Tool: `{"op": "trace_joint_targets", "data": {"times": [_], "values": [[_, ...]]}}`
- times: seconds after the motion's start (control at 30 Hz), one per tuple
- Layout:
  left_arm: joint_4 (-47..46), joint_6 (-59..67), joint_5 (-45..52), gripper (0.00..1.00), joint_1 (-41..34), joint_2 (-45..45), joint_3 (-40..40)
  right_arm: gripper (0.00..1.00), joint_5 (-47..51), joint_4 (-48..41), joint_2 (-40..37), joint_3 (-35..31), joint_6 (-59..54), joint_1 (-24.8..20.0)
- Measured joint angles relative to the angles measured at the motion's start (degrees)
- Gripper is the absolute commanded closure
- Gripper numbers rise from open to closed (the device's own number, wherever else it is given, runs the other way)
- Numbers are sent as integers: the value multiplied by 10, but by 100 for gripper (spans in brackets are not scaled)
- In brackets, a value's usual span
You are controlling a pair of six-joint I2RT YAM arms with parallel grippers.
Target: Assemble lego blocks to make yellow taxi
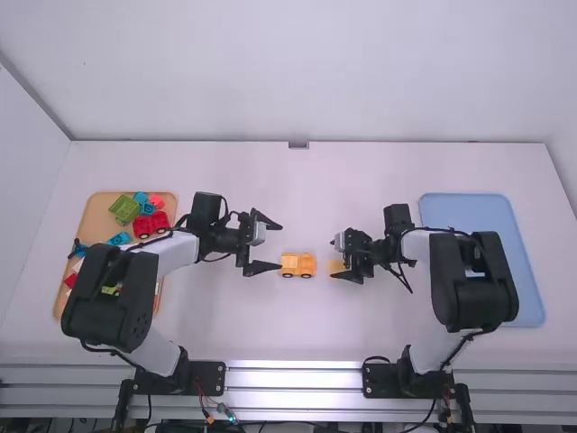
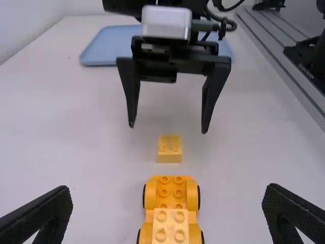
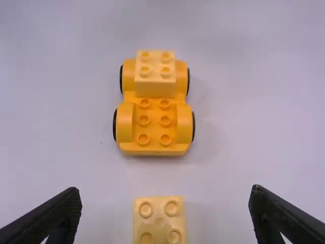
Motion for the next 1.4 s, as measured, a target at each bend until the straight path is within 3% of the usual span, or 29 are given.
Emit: {"op": "trace_joint_targets", "data": {"times": [0.27,0.4,0.5,0.57,0.77,0.9,1.03,1.2,1.4], "values": [[-2,0,0,1,0,0,0,19,-18,64,92,0,-7,-7],[-1,-3,0,1,0,0,0,26,-45,62,113,-1,-34,-35],[-1,-3,0,1,0,0,0,39,-56,63,117,-2,-46,-52],[0,-3,0,1,0,0,0,43,-61,62,117,-4,-50,-57],[0,-3,0,1,0,0,0,47,-67,60,117,-11,-54,-55],[0,-3,0,1,0,0,0,64,-61,67,117,-11,-44,-47],[-3,-3,0,1,0,0,0,88,-59,71,117,-11,-29,-36],[9,-3,0,1,-1,1,0,89,-71,59,117,-11,-24,-41],[100,-5,0,1,-9,61,-15,91,-105,-83,84,7,-38,-61]]}}
